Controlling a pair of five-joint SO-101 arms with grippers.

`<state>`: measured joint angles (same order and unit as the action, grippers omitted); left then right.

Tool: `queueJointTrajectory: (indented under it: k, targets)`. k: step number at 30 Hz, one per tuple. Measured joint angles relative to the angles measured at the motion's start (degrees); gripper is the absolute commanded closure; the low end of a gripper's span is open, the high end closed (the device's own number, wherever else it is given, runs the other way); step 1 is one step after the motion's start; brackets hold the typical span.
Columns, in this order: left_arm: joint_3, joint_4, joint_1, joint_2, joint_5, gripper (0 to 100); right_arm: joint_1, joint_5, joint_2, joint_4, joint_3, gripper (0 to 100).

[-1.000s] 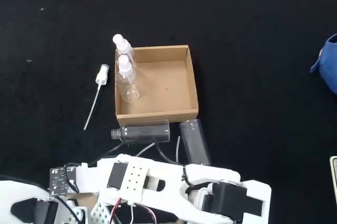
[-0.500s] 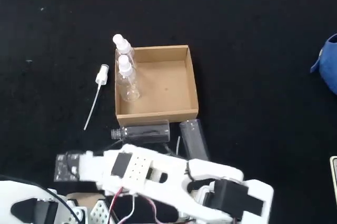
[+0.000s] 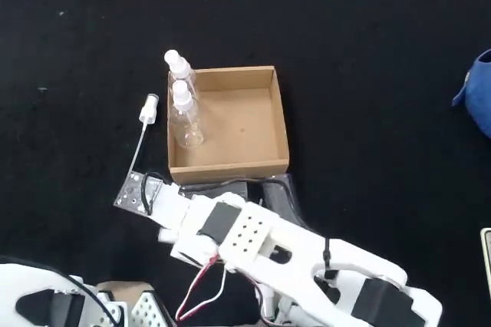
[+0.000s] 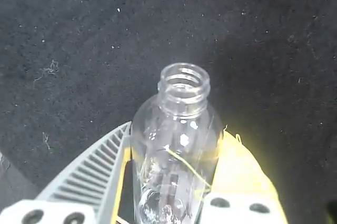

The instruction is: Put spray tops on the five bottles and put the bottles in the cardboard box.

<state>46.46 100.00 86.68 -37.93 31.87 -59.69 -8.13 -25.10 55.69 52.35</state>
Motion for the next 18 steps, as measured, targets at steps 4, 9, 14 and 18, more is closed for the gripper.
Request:
queueJointTrajectory:
  k: [4, 9, 14, 18]
  targets:
    - [0.0, 0.0, 0.0, 0.0, 0.0, 97, 0.18, 0.09, 2.02, 0.0, 0.0, 73.0]
    - [0.0, 0.0, 0.0, 0.0, 0.0, 97, 0.0, -0.09, 5.8, 0.0, -2.02, 75.0]
    - [0.0, 0.0, 0.0, 0.0, 0.0, 97, -1.58, -5.71, 12.04, 0.0, -5.19, 75.0]
    - [0.0, 0.0, 0.0, 0.0, 0.0, 97, -1.67, -7.3, 19.16, 0.0, -8.62, 75.2]
